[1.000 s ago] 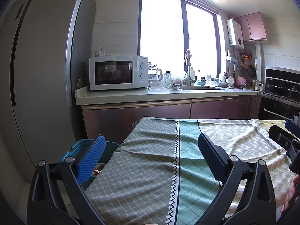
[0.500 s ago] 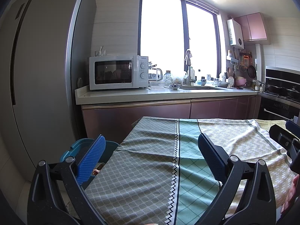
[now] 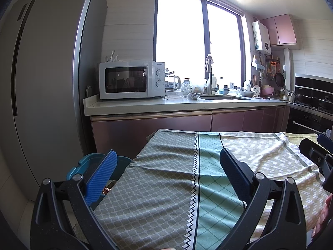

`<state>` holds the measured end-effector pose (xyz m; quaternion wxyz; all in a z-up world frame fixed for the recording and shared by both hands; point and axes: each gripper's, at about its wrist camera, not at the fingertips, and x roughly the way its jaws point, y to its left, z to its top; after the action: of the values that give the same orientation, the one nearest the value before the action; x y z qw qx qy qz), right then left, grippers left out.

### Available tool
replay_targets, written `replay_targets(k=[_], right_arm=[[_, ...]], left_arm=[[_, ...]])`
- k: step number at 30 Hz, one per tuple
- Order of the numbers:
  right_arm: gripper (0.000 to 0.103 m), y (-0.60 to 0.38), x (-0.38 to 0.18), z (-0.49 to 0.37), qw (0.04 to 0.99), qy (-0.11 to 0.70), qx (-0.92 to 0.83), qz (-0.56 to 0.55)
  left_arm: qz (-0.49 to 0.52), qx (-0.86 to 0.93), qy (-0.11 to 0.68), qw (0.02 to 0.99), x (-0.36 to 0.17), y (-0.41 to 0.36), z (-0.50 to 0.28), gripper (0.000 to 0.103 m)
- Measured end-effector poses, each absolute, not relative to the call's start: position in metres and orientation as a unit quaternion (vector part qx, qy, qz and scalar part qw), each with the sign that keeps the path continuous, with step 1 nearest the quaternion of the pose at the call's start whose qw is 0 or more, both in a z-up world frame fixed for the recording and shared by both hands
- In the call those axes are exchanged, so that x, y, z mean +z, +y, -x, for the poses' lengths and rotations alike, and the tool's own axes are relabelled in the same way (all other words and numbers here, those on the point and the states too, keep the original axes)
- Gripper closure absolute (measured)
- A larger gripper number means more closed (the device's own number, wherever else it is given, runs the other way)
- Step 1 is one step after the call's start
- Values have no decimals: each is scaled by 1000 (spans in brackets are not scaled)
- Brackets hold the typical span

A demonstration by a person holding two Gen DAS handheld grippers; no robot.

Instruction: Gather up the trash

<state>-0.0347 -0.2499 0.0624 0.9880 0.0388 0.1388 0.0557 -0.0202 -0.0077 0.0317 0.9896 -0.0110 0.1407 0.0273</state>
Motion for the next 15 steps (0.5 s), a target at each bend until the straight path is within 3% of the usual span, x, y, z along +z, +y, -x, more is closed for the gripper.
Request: replay_targets(k=[15], right_arm=[[7, -250, 63, 36, 988, 137, 55, -39]], left_arm=[[12, 27, 141, 990, 31, -9, 19, 6]])
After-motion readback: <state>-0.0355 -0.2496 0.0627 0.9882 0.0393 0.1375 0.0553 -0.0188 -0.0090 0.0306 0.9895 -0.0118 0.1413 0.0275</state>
